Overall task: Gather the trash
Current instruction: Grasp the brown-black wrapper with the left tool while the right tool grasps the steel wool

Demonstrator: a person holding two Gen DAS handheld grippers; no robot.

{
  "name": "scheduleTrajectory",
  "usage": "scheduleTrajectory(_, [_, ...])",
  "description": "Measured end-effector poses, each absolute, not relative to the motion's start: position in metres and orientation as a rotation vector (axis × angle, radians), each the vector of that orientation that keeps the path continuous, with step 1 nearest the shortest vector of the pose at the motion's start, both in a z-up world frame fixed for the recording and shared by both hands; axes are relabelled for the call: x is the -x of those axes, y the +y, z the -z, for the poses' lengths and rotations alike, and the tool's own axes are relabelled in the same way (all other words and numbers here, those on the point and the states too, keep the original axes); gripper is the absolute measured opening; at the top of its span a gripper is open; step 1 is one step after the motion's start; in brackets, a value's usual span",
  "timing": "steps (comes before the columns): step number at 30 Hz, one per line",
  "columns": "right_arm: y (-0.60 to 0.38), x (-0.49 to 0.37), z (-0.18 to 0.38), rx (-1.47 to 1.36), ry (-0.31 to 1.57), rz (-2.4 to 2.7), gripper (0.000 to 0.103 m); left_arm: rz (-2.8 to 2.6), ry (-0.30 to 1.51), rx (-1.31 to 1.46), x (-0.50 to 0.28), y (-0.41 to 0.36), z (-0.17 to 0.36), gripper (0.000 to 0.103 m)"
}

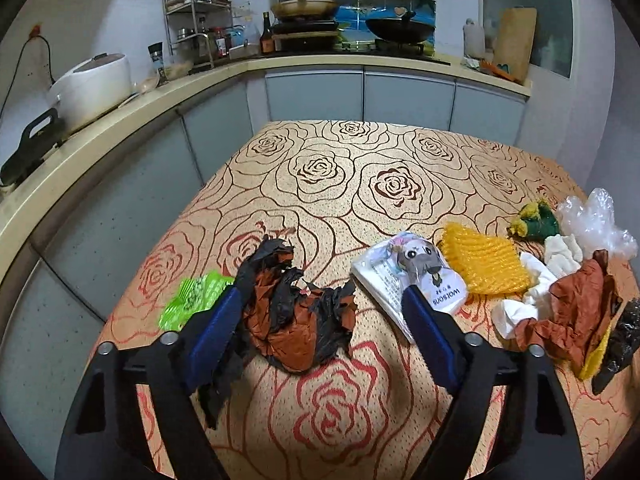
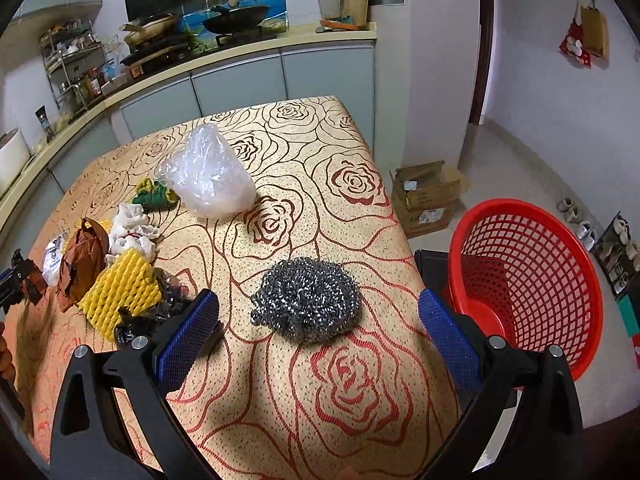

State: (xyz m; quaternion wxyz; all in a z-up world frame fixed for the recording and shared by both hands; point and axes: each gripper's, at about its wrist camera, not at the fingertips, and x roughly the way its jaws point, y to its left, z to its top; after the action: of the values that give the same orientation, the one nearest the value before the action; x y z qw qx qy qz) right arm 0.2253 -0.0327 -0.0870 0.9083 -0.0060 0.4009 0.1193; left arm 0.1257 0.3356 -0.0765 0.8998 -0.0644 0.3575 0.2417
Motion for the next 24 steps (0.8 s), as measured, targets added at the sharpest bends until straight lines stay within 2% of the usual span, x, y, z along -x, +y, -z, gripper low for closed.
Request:
scheduleTrajectory(4, [-0.032,-0.229,0.089,0.010,0.835,-0.247,0.098,-0.497,0.739,0.111,-0.130,0.335,0.077,0.066])
scheduleTrajectory(9, [-0.034,-0.231,0.093,0.002,0.840,-0.252,0.097,-0.496,0.744,0.081,-0.134,0.335,0.079,0.046])
scheduleTrajectory(13, [-0.032,-0.230,0.097,0.008,0.849,-0.263,0.092,-0.483,0.749,0.053,-0.138,0.331,0.083,0.016])
scheduleTrajectory(16, [-0.026,-0.231,0.097,0.022,0.846,-0.282,0.086,-0.480,0.743,0.058,-0.137,0.330,0.083,0.003])
scheduleTrajectory(21, [-0.021,-0.238,0.101,0.025,0.865,-0.286,0.075,-0.455,0.736,0.084,-0.130,0.332,0.077,0.000])
scheduleTrajectory(24, [-0.021,-0.242,0.105,0.024,0.882,-0.284,0.063,-0.442,0.724,0.098,-0.123,0.332,0.070,0.000])
